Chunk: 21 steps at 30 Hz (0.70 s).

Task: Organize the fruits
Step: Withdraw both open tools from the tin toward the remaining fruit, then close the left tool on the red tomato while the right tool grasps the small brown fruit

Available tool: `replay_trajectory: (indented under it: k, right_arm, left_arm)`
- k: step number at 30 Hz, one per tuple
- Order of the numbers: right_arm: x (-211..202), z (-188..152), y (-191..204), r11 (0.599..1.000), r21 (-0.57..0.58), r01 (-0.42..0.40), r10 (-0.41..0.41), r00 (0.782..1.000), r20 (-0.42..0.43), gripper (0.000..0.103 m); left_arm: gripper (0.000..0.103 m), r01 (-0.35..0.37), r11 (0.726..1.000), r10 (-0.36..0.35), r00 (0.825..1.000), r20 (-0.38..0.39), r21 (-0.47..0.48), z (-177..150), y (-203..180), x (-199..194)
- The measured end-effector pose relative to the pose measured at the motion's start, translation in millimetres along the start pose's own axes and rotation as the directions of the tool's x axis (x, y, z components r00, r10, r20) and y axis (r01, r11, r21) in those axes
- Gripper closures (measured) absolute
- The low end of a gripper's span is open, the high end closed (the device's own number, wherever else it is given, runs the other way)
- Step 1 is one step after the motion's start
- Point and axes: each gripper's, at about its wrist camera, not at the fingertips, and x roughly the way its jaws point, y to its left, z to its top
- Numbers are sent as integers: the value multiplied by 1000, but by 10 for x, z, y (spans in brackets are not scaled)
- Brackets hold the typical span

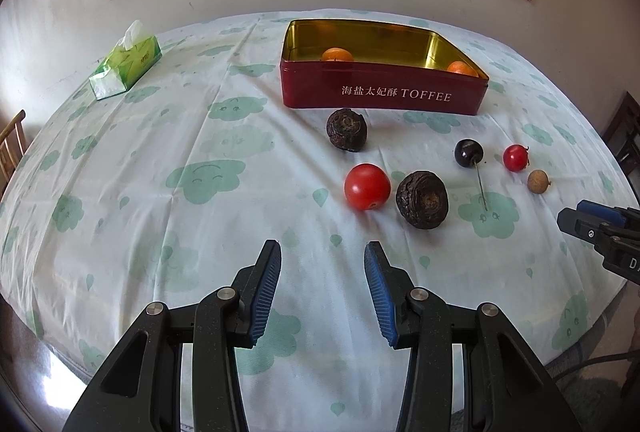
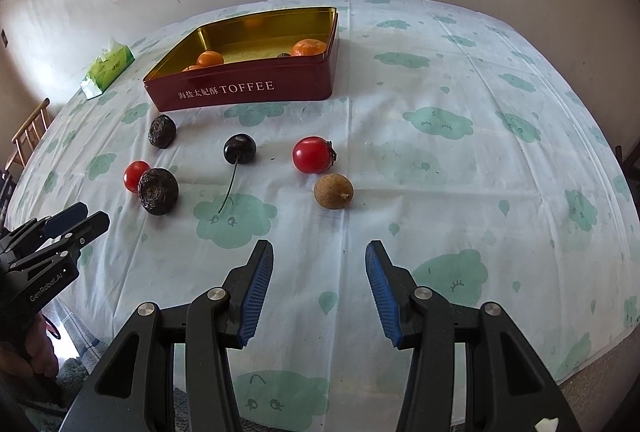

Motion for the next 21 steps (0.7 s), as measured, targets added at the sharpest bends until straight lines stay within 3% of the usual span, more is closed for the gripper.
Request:
replay_trajectory:
  k: [21]
  right_arm:
    - [308,191,-51,1000,-9,13,-13,999,-31,61]
  left_arm:
    - [58,14,1000,-14,1000,-21,12,98,-18,186]
